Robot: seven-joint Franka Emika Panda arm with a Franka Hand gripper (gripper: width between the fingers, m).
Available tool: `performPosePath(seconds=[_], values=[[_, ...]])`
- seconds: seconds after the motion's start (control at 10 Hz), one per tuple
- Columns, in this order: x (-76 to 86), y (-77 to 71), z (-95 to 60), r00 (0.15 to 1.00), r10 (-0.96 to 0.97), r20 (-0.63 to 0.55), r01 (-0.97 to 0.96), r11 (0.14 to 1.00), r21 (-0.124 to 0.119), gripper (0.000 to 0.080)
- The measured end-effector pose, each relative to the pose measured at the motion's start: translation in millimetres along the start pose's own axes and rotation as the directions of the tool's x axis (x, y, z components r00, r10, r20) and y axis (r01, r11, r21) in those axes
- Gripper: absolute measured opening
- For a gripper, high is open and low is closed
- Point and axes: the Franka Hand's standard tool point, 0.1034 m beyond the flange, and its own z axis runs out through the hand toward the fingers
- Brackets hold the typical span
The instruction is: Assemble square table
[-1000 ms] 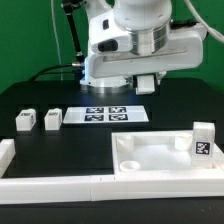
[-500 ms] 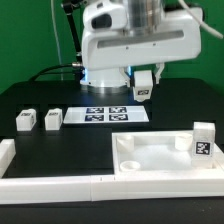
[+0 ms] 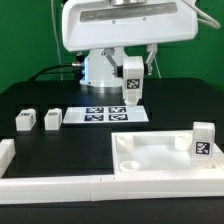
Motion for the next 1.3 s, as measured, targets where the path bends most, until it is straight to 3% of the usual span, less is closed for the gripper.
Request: performPosePath(seconds=[0.2,0.4,0.5,0.7,0.9,1.1,1.3], values=[[2.1,4.6,1.0,0.990,-0.009,-0.143,0.005,1.000,-0.027,0.0290],[-0.7,7.2,6.4,0.988,-0.019,-0.151,0.014,0.999,-0.035,0.0290],[3.5,17.0,19.9,0.987,-0.044,-0.157,0.038,0.998,-0.044,0.0290],[17.4,15.2,47.7,0.984,-0.046,-0.170,0.040,0.998,-0.038,0.0290],[31.6,27.3,68.1,0.982,-0.053,-0.182,0.046,0.998,-0.046,0.0290],[35.9,15.9,73.4,0.982,-0.030,-0.184,0.025,0.999,-0.033,0.0290],[35.1,16.4,74.1,0.983,-0.038,-0.182,0.032,0.999,-0.035,0.0290]])
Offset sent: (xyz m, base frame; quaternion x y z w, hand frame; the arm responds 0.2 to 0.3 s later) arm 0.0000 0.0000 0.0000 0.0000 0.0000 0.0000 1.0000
